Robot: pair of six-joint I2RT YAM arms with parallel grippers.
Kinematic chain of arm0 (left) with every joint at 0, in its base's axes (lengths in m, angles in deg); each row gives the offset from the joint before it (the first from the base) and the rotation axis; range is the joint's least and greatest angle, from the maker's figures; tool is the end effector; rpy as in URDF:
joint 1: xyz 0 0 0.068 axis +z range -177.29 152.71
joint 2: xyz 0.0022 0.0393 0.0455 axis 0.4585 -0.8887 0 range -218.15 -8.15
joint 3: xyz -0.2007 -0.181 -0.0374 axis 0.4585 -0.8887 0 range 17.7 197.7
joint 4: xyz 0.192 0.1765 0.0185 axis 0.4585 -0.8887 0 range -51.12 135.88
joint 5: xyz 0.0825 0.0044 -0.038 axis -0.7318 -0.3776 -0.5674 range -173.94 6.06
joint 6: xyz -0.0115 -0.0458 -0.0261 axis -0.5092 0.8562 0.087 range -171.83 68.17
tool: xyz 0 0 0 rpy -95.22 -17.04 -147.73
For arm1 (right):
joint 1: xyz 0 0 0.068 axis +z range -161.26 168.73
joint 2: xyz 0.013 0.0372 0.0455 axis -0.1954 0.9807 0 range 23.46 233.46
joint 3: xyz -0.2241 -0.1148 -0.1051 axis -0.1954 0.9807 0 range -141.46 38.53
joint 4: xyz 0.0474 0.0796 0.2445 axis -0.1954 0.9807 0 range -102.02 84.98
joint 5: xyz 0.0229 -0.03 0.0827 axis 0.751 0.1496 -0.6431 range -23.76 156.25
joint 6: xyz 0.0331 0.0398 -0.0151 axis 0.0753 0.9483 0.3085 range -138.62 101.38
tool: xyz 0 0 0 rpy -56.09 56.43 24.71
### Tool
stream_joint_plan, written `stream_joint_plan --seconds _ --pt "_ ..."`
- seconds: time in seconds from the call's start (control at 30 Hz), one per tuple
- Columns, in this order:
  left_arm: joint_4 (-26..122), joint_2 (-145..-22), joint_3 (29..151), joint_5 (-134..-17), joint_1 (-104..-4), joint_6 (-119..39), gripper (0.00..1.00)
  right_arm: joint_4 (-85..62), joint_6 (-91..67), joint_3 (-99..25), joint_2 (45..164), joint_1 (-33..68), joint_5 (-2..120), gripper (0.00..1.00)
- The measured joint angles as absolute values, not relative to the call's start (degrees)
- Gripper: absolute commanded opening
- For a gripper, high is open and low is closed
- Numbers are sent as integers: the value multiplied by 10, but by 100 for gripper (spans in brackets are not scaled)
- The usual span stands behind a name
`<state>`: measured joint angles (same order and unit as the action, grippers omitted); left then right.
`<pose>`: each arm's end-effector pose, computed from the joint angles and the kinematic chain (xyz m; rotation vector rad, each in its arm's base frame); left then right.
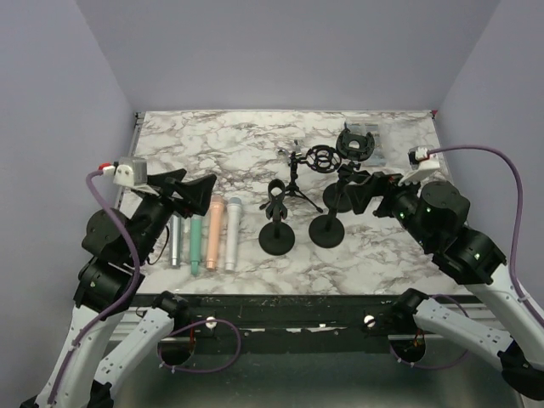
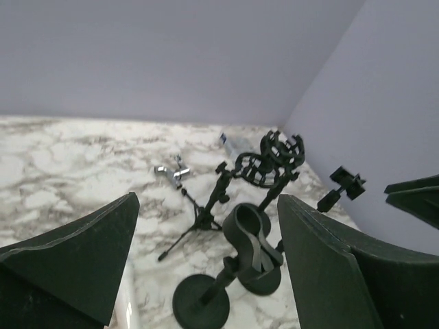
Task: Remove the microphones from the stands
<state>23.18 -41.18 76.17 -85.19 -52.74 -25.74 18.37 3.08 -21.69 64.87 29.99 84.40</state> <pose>0.0939 -0.0438 0.4220 -0.0267 1.5643 -0.6979 0.1126 0.0841 0.4023 -0.0735 1.7900 0.5147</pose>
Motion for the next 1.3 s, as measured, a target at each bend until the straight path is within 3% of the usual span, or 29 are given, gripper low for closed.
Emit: stream_joint_plan --seconds 0.1,0.5,0.73,1.3 --pt "297 -378 742 -844 -527 -273 86 199 34 -246 678 300 845 78" --pt "406 -339 574 -846 -525 -332 91 210 29 -335 778 300 814 60" --pt "410 -314 558 -857 -525 -363 91 206 23 -341 806 300 819 53" --pt "419 -290 558 -860 -525 -376 91 182 41 -313 812 300 833 49"
